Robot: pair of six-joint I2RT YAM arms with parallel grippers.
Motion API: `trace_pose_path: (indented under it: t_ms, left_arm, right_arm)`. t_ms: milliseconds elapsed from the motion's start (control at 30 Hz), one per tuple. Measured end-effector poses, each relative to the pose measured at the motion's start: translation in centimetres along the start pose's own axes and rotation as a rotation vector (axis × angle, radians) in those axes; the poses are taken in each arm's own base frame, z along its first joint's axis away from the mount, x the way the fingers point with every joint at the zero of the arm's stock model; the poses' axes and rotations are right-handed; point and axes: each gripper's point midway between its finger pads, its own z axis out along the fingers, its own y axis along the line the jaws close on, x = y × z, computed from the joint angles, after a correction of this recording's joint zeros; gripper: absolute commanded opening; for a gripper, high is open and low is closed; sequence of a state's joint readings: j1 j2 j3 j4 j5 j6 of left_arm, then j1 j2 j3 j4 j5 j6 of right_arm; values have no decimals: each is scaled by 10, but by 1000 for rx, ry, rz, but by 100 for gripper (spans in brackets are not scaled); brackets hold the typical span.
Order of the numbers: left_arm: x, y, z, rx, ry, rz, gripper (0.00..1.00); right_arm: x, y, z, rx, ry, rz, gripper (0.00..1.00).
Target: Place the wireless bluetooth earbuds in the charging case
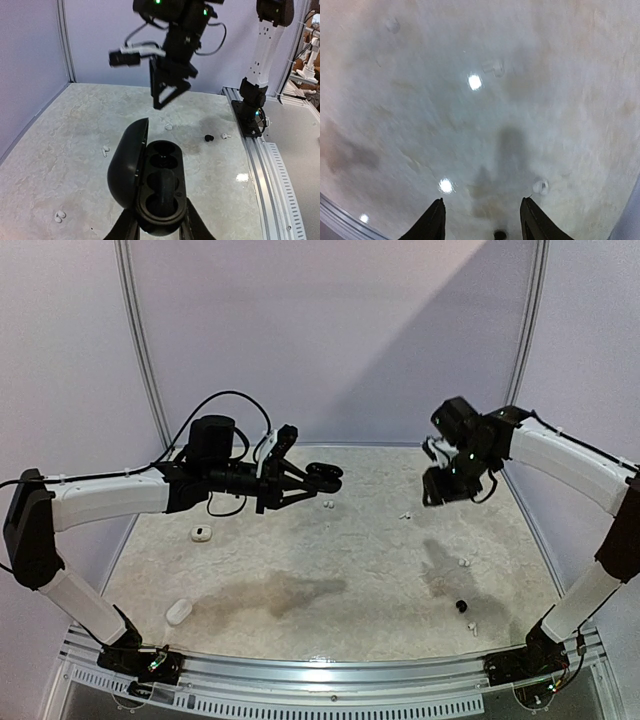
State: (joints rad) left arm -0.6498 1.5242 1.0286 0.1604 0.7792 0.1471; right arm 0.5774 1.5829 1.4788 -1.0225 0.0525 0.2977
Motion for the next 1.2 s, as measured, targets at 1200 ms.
trace_pose_path:
  t_ms: [1200]
  left_arm:
    - [-3,-9,-5,27,-23,50,0]
  right_arm:
    - [232,-57,73,143,494,354,26]
